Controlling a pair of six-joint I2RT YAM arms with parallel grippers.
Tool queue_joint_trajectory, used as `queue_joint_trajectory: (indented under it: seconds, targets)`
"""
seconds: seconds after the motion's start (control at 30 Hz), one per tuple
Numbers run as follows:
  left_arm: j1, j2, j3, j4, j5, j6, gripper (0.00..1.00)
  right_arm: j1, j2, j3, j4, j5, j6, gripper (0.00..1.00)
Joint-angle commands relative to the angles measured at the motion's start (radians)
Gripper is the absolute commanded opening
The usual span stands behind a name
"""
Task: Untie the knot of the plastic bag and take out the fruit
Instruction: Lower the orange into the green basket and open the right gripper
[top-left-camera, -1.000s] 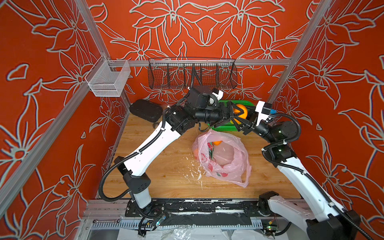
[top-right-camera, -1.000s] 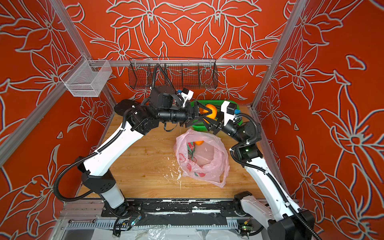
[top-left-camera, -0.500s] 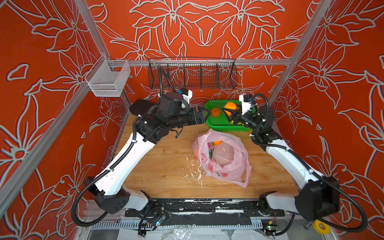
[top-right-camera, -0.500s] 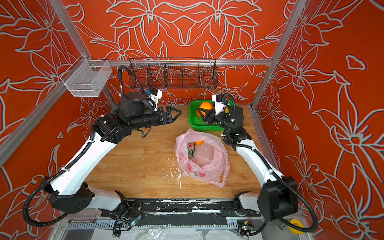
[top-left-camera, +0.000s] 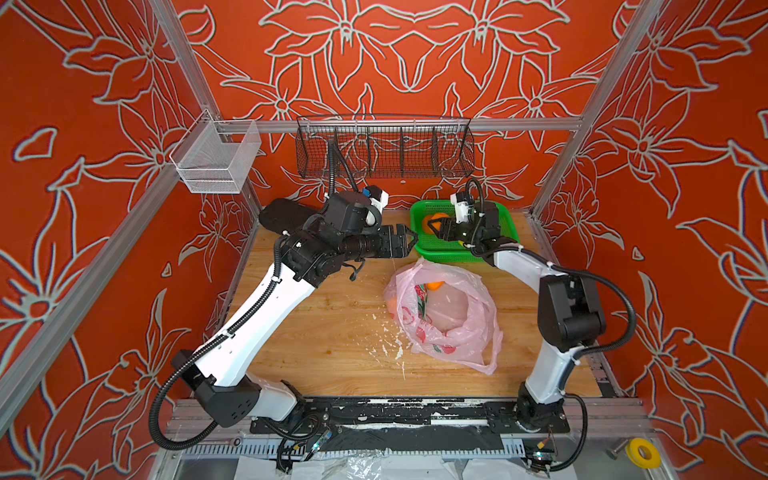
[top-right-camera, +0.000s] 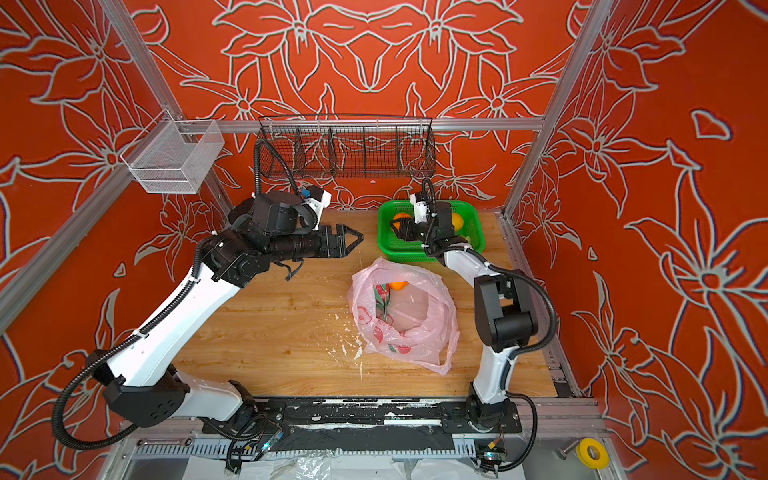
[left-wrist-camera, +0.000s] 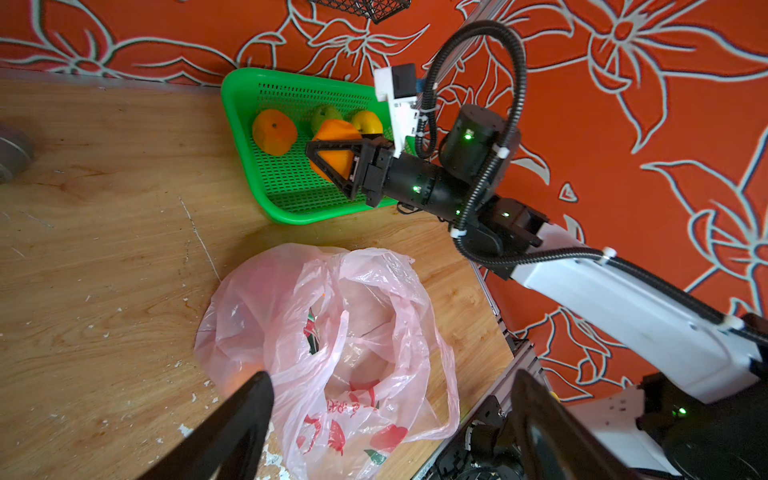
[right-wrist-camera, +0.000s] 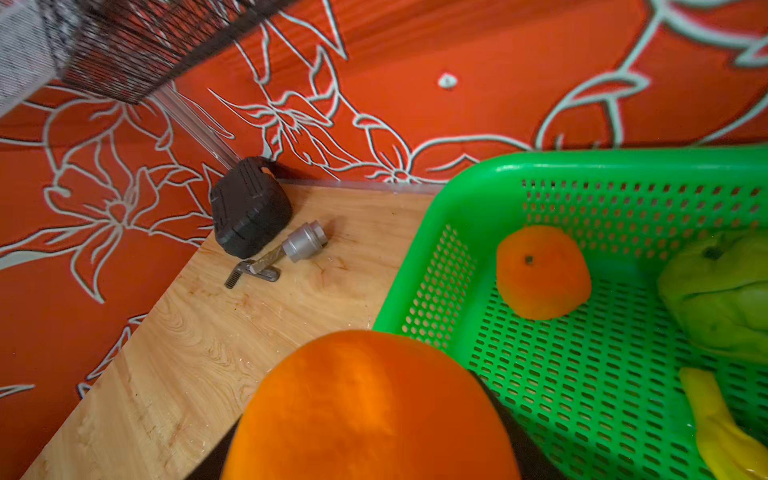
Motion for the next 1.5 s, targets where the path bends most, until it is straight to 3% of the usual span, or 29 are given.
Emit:
queue_joint_trajectory:
  seconds: [0.0, 0.6, 0.7, 0.87, 1.13, 1.33, 1.47]
  targets:
    - [0.006, -0.008, 0.008, 0.011, -0.043, -0.010, 0.89, 0.013, 0.089, 0.106, -0.072, 0.026, 0.054, 0.55]
    - [0.006, -0.103, -0.134, 0.020, -0.124, -0.045, 0.89, 0.020, 0.524, 0.784, -0.876, 0.239, 0.044, 0.56]
    - [0.006, -0.100, -0.147, 0.014, -0.123, -0.057, 0.89, 0.021, 0.551, 0.831, -0.929, 0.235, 0.062, 0.64]
    - [0.007, -0.095, -0.189, 0.005, -0.118, -0.094, 0.90, 0.019, 0.508, 0.835, -0.937, 0.219, 0.061, 0.85]
    - [-0.025, -0.075, -0.226, -0.025, -0.134, -0.033, 0.90, 0.012, 0.328, 0.701, -0.880, 0.232, 0.049, 0.85]
    - [-0.062, -0.056, -0.257, -0.016, -0.115, -0.031, 0.90, 0.012, 0.062, 0.451, -0.777, 0.239, 0.035, 0.86]
    - [-0.090, -0.037, -0.270, -0.058, -0.177, -0.052, 0.90, 0.011, -0.150, 0.251, -0.705, 0.225, 0.051, 0.86]
